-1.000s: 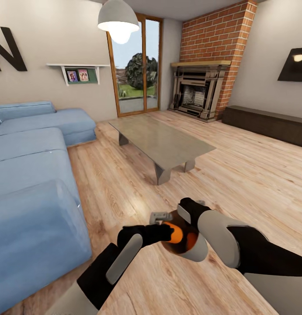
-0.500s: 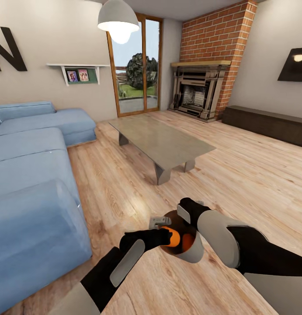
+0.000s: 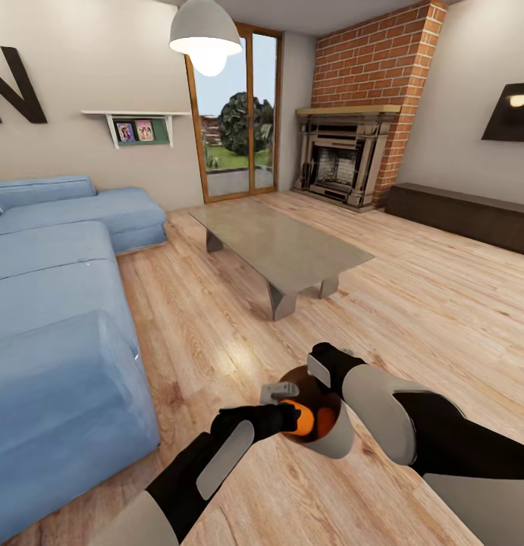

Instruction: Put the three can of soda from the living room inside the tash can in the kitchen.

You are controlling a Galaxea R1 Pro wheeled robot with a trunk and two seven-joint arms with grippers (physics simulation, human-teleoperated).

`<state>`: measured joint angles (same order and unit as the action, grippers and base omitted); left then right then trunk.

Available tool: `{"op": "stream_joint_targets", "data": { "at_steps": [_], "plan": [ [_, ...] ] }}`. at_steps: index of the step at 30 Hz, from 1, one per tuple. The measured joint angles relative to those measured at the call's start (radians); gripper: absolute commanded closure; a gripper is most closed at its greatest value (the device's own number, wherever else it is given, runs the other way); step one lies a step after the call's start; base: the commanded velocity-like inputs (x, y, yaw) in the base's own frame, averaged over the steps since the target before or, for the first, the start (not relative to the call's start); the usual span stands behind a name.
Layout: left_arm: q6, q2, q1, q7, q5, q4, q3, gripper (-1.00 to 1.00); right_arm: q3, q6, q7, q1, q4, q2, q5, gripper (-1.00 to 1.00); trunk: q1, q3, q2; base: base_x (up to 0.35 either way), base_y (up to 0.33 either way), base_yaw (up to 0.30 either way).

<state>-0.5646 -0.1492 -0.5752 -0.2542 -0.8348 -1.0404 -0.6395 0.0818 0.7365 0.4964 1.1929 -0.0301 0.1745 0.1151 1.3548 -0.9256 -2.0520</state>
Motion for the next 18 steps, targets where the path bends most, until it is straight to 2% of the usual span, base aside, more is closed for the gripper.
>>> {"op": "stream_joint_targets", "data": {
  "at_steps": [4,18],
  "plan": [
    [0.001,-0.001,0.0,0.002,0.0,0.006,0.0,-1.0,0.01,0.002,-0.001,0.0,0.0,0.0,-0.004,1.0,0.0,0.0,0.0,0.0,0.0,0.0],
    [0.003,0.006,0.0,0.013,0.0,0.003,-0.002,-1.0,0.002,0.006,-0.004,0.0,0.002,0.0,-0.002,1.0,0.0,0.0,0.0,0.0,0.0,0.0]
  ]
}}
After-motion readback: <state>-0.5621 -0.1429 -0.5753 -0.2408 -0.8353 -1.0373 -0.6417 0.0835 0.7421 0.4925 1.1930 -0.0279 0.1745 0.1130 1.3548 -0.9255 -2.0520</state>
